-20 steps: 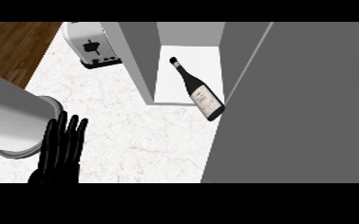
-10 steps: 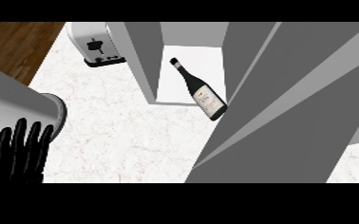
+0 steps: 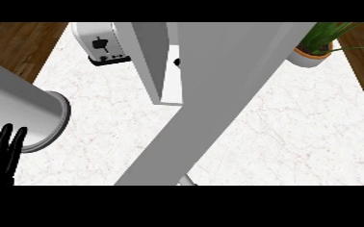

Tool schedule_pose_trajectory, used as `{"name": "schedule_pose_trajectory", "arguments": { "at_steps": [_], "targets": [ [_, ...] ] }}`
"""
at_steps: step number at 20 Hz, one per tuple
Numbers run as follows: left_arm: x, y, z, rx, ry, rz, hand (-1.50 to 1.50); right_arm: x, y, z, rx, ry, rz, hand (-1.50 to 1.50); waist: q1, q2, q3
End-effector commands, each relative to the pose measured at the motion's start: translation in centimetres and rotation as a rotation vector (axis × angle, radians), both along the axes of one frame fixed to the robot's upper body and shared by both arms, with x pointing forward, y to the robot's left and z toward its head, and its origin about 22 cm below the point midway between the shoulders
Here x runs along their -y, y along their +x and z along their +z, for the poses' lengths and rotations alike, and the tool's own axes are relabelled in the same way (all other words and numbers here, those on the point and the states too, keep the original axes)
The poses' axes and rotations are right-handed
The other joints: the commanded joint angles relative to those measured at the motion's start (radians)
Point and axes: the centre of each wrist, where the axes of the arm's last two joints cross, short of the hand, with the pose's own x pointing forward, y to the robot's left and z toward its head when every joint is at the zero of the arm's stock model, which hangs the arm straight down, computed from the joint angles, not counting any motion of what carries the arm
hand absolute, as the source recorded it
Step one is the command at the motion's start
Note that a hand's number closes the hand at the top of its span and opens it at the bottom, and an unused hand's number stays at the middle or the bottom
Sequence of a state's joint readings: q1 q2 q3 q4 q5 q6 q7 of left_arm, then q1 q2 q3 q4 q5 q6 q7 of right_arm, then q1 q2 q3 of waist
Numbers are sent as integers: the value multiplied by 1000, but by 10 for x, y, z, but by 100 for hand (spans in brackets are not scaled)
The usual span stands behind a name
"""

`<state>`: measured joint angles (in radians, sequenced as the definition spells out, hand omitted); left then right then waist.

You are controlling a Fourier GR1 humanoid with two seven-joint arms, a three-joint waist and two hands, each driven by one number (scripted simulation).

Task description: Pick up the wine, place it into the cabinet and close the cabinet

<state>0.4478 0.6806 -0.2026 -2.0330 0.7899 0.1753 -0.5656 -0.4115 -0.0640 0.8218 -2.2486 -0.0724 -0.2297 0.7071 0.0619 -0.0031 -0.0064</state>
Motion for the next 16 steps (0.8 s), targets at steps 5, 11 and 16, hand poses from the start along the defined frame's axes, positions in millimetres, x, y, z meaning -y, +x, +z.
{"name": "schedule_pose_trajectory", "arguments": {
  "at_steps": [5, 11, 16],
  "targets": [
    [-17, 1, 9, 25, -11, -17, -150, -73, 54, 26, -4, -44, -8, 150, 19, 7, 2],
    [-40, 6, 28, 42, -9, -49, -150, -104, 110, 57, 7, -34, -44, 150, 35, 13, 4],
    [-51, 8, 32, 41, -11, -35, -150, -119, 146, 80, -70, -43, 18, 150, 32, 15, 3]
  ]
}}
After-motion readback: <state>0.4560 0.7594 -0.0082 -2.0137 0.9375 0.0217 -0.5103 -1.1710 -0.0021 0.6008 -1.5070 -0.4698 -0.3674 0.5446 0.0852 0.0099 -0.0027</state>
